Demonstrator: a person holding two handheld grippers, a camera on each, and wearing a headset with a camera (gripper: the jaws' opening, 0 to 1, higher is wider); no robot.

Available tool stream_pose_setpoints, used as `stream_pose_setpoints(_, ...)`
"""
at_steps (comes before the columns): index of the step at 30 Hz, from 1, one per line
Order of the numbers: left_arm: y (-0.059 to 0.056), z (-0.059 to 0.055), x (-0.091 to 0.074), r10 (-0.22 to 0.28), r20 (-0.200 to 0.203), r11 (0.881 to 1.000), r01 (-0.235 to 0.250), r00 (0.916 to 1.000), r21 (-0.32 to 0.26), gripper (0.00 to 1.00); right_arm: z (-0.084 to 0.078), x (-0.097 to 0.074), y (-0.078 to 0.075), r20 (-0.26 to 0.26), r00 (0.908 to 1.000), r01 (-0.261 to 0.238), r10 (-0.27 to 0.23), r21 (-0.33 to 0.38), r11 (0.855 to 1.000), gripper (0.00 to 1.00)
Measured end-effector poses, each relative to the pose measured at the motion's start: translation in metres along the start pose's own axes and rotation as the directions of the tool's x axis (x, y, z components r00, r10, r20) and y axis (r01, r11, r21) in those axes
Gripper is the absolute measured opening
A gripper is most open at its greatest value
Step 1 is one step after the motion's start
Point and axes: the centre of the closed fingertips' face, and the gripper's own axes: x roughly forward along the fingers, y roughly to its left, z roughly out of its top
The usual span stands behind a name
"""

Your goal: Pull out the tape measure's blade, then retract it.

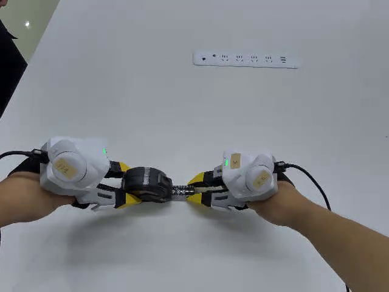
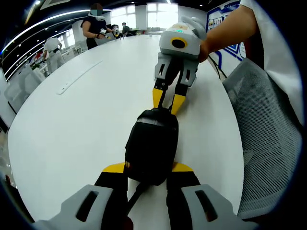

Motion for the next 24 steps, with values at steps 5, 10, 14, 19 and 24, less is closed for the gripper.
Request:
stream_pose_setpoints(5,0.000,-0.001,0.000,0.000,0.001,1.000,0.000,1.0000,0.000,0.25,-0.005,-0.006,-0.001,-0.009,1.0000,0.003,-0.003,0.006,1.000,0.11)
stream_pose_setpoints(10,0.000,-0.001,0.000,0.001,0.004,1.000,-0.001,1.0000,-0.004,0.25,-0.010,-0.012,-0.001,-0.018,0.9998,0.007,-0.007,0.002,1.000,0.11)
stream_pose_setpoints(14,-0.001,0.000,0.000,0.002,0.004,1.000,-0.002,1.0000,-0.005,0.25,-0.014,-0.019,-0.002,-0.027,0.9996,0.008,-0.007,0.003,1.000,0.11)
stream_pose_setpoints(19,-0.001,0.000,0.000,0.003,0.004,1.000,-0.003,1.0000,-0.002,0.25,-0.022,-0.026,-0.004,-0.040,0.9991,0.012,-0.012,0.002,1.000,0.11)
stream_pose_setpoints(24,-0.001,0.000,0.000,0.001,0.005,1.000,-0.001,1.0000,0.000,0.25,-0.029,-0.035,-0.005,-0.050,0.9986,0.018,-0.018,0.008,1.000,0.11)
